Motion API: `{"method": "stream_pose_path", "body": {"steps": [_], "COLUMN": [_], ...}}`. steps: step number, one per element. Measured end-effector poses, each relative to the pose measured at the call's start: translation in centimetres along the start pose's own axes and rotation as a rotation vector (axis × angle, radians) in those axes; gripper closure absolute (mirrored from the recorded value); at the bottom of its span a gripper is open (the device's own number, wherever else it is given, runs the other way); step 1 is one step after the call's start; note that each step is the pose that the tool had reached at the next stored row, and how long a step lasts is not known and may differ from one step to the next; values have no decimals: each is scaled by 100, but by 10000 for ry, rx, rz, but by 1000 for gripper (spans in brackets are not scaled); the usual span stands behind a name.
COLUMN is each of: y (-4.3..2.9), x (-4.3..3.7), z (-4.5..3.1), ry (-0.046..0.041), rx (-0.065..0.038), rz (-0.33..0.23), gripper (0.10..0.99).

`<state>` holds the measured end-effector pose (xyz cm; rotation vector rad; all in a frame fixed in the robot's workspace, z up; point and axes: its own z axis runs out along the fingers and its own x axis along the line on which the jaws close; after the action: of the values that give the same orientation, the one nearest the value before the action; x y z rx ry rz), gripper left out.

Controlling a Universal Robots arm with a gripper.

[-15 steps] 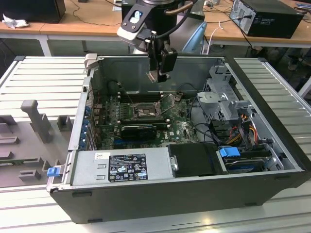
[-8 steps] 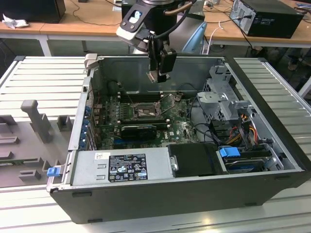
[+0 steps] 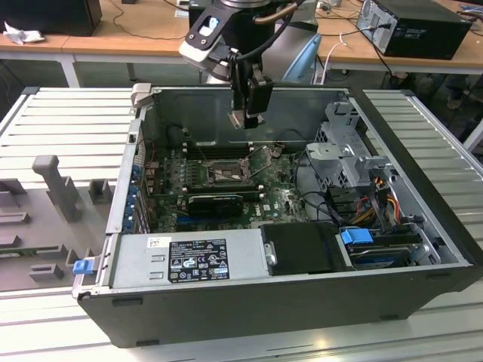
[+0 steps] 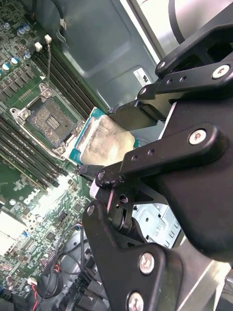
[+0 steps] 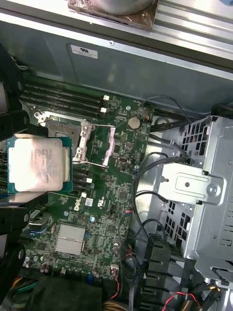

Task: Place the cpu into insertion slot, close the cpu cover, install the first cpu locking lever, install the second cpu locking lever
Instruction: 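Place the cpu into insertion slot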

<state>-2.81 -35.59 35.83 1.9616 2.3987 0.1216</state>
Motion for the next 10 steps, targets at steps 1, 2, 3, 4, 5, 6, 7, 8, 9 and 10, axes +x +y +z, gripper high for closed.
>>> {"method": "stream_pose_path", "body": {"steps": [1, 2, 3, 4, 5, 6, 7, 8, 9, 10], "y": [0, 0, 0, 0, -1, 0, 0, 0, 0, -1], "x": [0, 0, 0, 0, 0, 0, 0, 0, 0, 0], "z": [1, 2, 3, 3, 3, 3, 3, 4, 4, 4], "ry": [-2, -5, -12, -15, -17, -20, -22, -24, -26, -29], "rx": [-1, -2, -3, -3, -4, -5, -5, -6, -7, -6], "rz": [36, 73, 143, 176, 201, 230, 265, 289, 314, 339], "gripper": [561, 561, 561, 561, 561, 561, 561, 561, 561, 561]}}
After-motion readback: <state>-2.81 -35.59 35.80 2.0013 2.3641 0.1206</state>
